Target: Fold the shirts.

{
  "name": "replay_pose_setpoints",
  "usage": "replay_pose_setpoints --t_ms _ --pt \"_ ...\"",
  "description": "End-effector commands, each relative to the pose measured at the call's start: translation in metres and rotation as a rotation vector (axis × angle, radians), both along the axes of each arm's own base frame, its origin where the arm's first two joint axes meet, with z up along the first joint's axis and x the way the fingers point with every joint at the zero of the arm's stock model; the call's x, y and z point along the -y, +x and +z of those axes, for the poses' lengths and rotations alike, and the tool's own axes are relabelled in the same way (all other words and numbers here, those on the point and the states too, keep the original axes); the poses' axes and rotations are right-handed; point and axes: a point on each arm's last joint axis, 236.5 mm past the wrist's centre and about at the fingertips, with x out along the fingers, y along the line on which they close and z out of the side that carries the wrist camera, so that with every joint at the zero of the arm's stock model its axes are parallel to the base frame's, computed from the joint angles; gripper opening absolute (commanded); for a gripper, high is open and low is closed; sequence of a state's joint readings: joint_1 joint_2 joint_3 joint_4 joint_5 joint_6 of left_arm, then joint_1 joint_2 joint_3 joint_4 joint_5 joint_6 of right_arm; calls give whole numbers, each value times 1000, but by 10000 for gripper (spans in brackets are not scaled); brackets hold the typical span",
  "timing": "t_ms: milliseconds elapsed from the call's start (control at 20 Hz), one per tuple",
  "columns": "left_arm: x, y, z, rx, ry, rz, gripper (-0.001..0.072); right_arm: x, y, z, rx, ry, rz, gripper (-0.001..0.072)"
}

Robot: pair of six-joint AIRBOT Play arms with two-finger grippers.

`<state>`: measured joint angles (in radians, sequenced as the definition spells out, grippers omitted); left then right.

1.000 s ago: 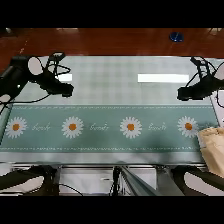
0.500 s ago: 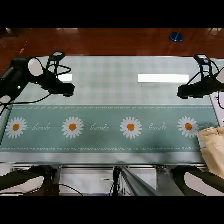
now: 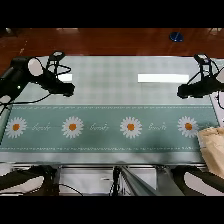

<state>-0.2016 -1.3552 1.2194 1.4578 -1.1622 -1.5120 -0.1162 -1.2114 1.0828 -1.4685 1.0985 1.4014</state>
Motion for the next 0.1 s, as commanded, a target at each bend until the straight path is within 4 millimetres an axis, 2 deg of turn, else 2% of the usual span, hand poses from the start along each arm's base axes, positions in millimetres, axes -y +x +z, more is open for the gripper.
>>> replay_pose_setpoints --t_ms 0,50 --pt "0 0 0 -1 0 0 454 0 0 0 0 0 -1 458" --pt "0 0 0 -1 0 0 454 0 0 0 0 0 -1 458"
